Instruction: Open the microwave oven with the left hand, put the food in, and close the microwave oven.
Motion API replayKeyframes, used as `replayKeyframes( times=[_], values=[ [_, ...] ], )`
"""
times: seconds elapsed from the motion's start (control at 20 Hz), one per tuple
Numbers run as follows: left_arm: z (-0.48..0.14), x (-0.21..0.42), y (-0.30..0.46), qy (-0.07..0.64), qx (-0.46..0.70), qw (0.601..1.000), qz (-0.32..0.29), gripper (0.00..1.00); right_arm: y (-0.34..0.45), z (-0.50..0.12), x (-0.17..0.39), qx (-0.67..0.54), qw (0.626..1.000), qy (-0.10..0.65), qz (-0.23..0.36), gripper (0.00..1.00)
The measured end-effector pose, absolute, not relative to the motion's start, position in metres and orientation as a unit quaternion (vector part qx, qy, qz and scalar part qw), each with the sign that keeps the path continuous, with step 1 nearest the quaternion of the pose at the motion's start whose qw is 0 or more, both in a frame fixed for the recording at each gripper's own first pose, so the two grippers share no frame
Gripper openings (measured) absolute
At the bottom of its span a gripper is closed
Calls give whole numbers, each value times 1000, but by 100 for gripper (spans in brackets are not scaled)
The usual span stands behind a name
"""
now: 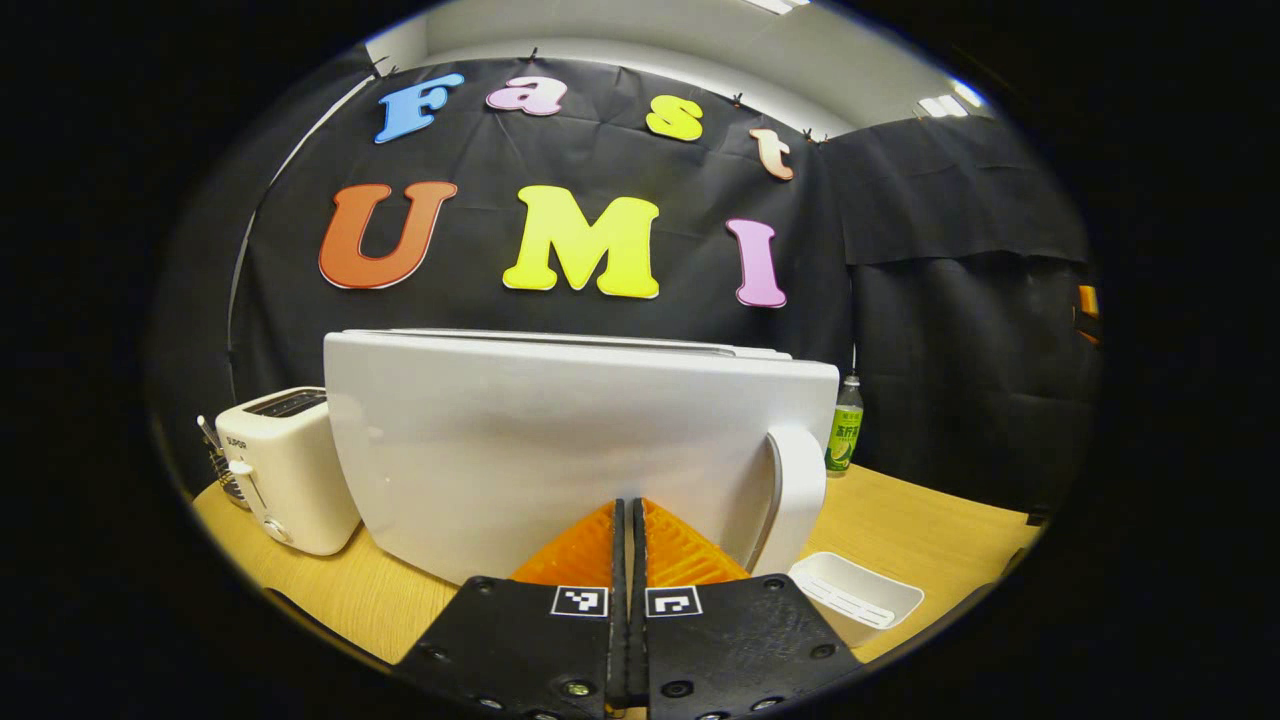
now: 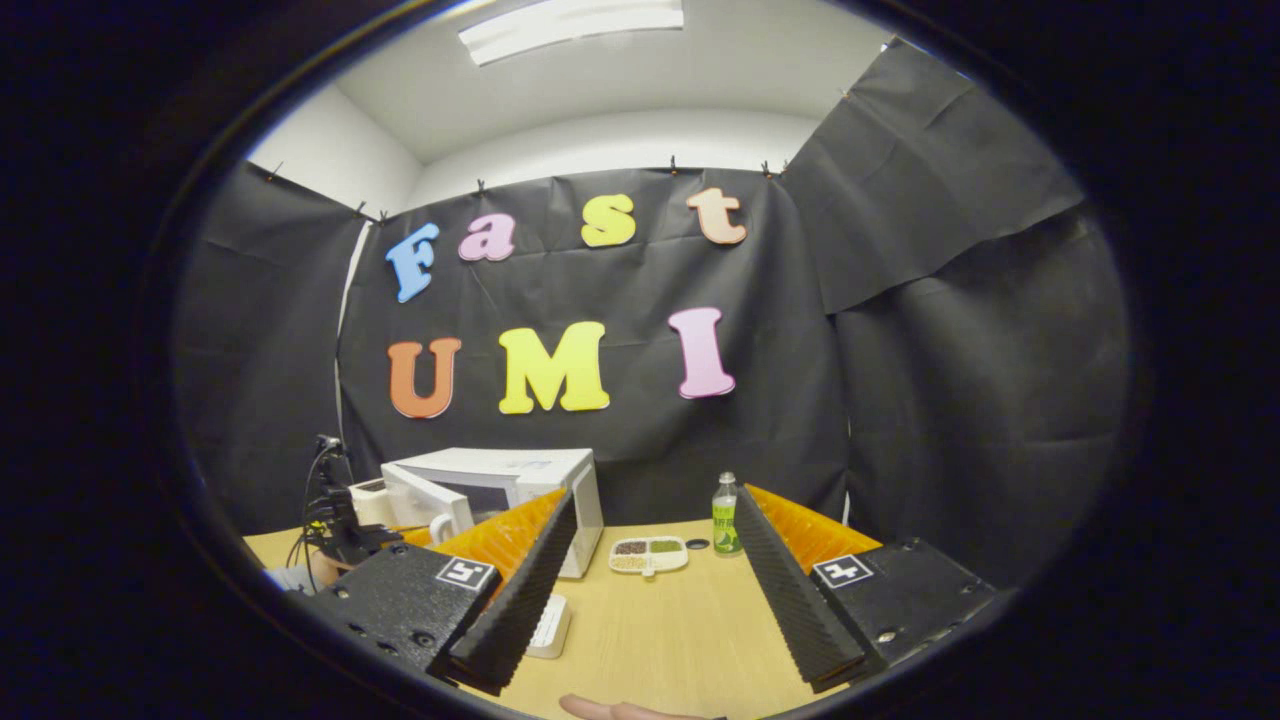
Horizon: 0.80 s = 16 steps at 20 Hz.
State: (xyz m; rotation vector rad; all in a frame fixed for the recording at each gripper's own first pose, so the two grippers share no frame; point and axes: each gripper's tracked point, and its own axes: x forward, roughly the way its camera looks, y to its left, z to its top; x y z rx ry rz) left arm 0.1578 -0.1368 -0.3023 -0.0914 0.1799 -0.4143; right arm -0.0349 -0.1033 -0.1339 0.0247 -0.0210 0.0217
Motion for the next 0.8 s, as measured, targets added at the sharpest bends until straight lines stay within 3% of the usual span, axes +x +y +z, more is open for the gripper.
replayKeyframes(
  times=[0.2, 0.25, 0.4, 0.45, 0.5, 0.55, 0.7, 0.75, 0.8],
  values=[
    [-305, 188, -155, 94, -67, 974, -193, 0, -113, -143, -25, 14, 1000, -3, 9, 91],
    [-308, 194, -158, 99, -78, 974, -188, 0, -116, -146, -22, 15, 1000, -1, 8, 100],
    [-316, 218, -162, 109, -93, 977, -156, 0, -119, -155, -16, 22, 1000, 6, 11, 92],
    [-320, 227, -163, 111, -94, 979, -143, 0, -119, -157, -14, 19, 1000, 9, 13, 100],
    [-325, 231, -163, 121, -92, 980, -131, 0, -120, -159, -14, 16, 1000, 10, 14, 91],
    [-323, 237, -164, 115, -90, 981, -124, 0, -119, -157, -14, 13, 1000, 9, 16, 100],
    [-325, 238, -165, 126, -86, 980, -124, 0, -110, -154, -16, 20, 999, 1, 31, 100],
    [-323, 239, -164, 122, -87, 981, -125, 0, -107, -155, -15, 23, 999, 2, 36, 92],
    [-324, 238, -164, 124, -89, 980, -125, 0, -106, -158, -15, 26, 999, 6, 39, 91]
  ],
)
